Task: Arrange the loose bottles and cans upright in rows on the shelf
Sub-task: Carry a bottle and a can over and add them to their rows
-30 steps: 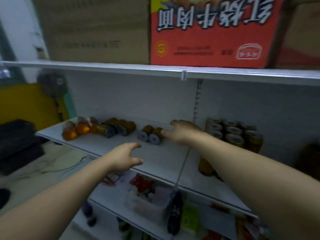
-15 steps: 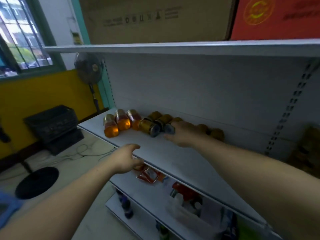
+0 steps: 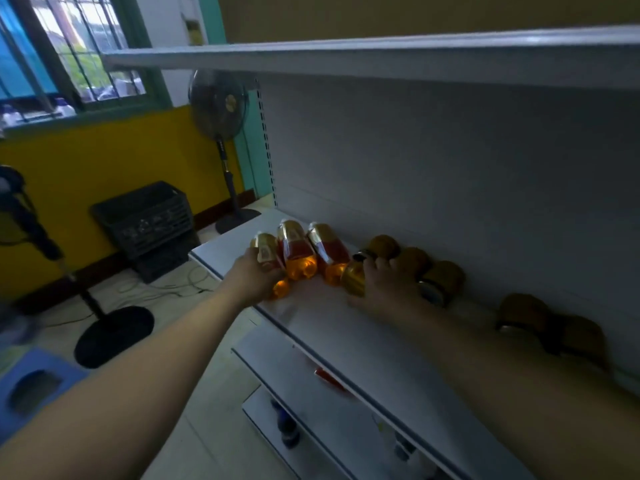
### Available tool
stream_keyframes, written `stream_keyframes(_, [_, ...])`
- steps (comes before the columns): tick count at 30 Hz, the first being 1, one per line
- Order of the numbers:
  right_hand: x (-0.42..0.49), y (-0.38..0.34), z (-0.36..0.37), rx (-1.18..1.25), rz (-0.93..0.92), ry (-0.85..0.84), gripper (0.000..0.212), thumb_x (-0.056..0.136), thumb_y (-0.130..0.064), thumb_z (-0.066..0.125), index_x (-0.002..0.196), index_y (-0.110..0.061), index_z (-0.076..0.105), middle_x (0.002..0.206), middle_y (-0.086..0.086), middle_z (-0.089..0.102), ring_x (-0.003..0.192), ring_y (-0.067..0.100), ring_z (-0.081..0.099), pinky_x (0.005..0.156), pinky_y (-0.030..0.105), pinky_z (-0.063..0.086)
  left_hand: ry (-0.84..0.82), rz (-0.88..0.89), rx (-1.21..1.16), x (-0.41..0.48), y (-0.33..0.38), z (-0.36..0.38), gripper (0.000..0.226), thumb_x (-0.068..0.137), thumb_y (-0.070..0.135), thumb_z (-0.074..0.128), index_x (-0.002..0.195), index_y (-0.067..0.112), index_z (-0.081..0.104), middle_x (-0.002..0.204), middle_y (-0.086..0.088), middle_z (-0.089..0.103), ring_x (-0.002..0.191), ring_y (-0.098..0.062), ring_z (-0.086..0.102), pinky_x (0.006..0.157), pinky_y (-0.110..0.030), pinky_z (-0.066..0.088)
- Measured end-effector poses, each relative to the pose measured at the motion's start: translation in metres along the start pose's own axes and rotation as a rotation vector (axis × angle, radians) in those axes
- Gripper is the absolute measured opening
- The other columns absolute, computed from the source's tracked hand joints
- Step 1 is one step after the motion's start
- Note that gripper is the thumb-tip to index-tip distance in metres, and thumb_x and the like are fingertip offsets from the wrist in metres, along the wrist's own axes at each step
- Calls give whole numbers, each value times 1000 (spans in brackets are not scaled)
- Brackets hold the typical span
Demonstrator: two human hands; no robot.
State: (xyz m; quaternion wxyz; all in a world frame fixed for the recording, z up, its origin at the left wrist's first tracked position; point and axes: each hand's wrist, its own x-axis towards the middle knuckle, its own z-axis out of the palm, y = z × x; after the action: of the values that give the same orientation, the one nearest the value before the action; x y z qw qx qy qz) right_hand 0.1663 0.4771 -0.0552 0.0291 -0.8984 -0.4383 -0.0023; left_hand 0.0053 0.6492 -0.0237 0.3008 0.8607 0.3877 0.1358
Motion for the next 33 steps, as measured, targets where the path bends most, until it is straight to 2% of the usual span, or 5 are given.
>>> stream_keyframes(7, [-2,-17,20,-13,261,68,83,71,-66,64,128,-12,37,130,12,39,120,31,38,91,41,38,-206,-416,-259,63,-28,13,96,78,64,56,144,8,15,139,-21,39,116,-40,47,82,-46,48])
stream_keyframes(17, [-43,-35,37,236,508,224,86,70,-58,68,142,-28,32,140,3,45,120,32,42,93,39,36,-115,-145,-640,56,-80,20,45,86,39,57,116,9,42,111,-12,59,92,-27,59,78,-40,50])
stream_keyframes(21, [-76,-39,38,665,645,463,75,65,-44,81,129,-29,45,117,0,56,100,21,54,78,32,43,-108,77,-748,35,-89,12,61,76,32,67,127,23,35,105,7,59,95,-14,62,79,-36,52])
stream_keyframes(27, [-139,-28,19,969,790,685,79,67,-19,84,131,-30,39,108,-11,57,91,4,58,73,19,43,-367,260,-856,-11,-31,18,82,52,21,73,124,33,35,108,1,61,98,-15,61,83,-36,49])
stream_keyframes(33, [-247,9,-10,937,878,878,64,67,-10,80,113,-37,44,100,-13,60,87,3,60,65,19,45,-705,377,-979,-100,53,67,77,72,10,73,132,31,29,114,4,58,101,-12,59,79,-30,48])
